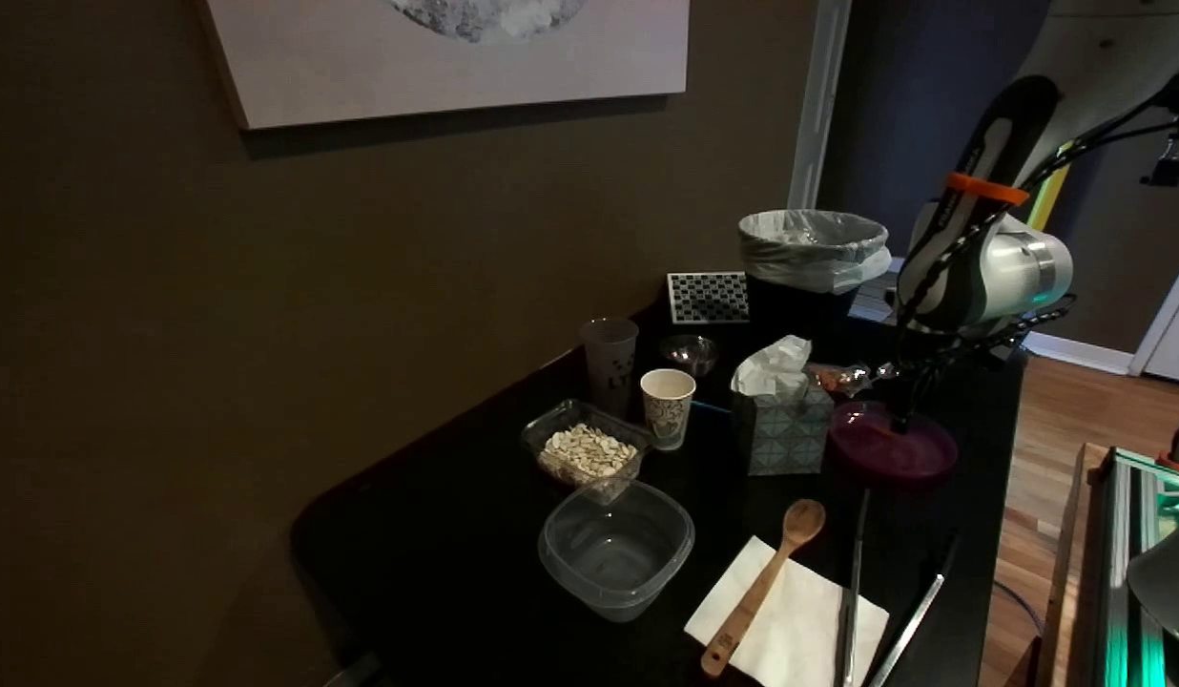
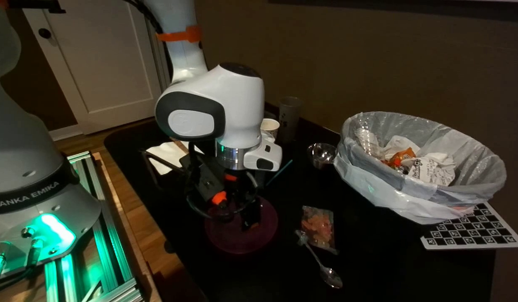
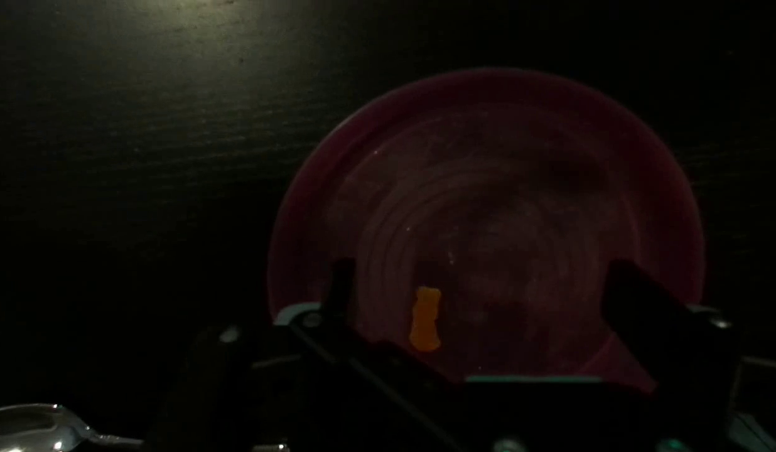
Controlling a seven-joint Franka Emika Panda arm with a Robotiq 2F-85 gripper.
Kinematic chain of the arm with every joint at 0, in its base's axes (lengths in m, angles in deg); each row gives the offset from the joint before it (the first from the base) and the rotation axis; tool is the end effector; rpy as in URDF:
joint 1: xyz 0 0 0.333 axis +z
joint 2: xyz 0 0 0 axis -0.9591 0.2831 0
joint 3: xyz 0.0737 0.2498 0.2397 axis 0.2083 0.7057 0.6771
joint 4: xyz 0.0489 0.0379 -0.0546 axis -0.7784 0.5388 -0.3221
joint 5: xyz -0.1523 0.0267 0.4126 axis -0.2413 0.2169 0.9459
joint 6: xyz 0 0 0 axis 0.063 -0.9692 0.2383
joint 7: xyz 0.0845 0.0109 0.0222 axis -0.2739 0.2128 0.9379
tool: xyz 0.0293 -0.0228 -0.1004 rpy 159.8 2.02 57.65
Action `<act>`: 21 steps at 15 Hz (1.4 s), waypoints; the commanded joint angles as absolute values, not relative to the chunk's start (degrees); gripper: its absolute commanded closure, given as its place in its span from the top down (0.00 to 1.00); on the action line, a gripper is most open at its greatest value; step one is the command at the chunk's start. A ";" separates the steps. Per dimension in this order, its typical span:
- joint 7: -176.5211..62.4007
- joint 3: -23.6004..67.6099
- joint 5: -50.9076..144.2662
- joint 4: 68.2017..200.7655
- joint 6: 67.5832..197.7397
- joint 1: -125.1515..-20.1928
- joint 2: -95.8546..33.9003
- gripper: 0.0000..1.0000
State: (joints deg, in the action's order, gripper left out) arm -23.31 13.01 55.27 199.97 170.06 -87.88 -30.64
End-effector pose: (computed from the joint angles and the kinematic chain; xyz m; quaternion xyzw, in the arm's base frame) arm 0.3360 -0.1930 0.1173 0.9991 -0.0287 -0.0288 0.0146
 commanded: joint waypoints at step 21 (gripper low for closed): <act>-31.33 23.88 49.12 195.18 181.26 -102.25 -20.15 0.80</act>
